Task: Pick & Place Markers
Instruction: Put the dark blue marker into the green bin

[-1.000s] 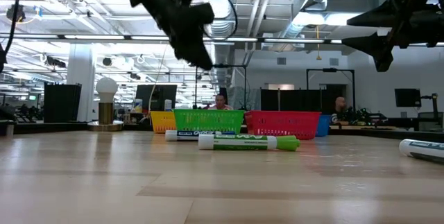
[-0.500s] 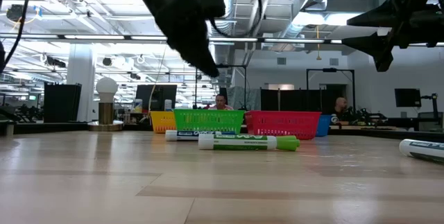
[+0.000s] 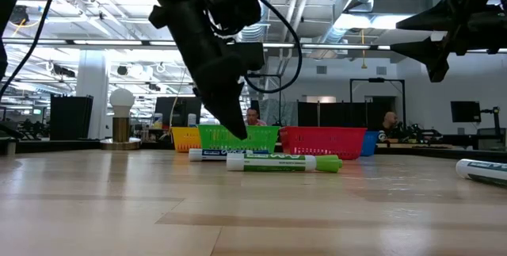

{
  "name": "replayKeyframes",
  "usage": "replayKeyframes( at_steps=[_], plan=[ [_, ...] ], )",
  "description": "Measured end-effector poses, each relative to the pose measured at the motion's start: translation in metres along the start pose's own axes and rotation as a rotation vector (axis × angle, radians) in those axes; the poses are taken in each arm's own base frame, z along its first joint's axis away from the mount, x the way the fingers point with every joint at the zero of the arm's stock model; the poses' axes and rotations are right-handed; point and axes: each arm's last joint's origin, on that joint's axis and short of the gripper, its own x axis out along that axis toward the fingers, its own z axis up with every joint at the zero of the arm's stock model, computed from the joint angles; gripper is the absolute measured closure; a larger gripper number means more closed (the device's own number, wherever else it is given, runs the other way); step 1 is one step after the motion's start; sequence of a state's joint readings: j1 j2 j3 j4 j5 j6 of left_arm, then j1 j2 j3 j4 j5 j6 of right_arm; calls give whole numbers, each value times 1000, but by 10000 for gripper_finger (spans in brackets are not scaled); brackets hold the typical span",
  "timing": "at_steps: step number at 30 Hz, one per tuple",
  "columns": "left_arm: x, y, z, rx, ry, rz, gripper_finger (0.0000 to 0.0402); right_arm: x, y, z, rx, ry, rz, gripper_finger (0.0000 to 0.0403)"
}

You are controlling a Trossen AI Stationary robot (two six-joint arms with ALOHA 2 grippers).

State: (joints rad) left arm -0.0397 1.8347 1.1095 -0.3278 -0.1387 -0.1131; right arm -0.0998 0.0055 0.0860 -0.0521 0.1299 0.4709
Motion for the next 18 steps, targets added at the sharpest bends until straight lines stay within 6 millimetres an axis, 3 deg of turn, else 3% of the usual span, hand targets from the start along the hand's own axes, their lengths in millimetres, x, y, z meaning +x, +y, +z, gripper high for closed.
replayKeyframes(
  at_steps=[18],
  plan=[
    [13,1,-20,9,53,-6,258,0,0,0,0,1,1,198]
  ],
)
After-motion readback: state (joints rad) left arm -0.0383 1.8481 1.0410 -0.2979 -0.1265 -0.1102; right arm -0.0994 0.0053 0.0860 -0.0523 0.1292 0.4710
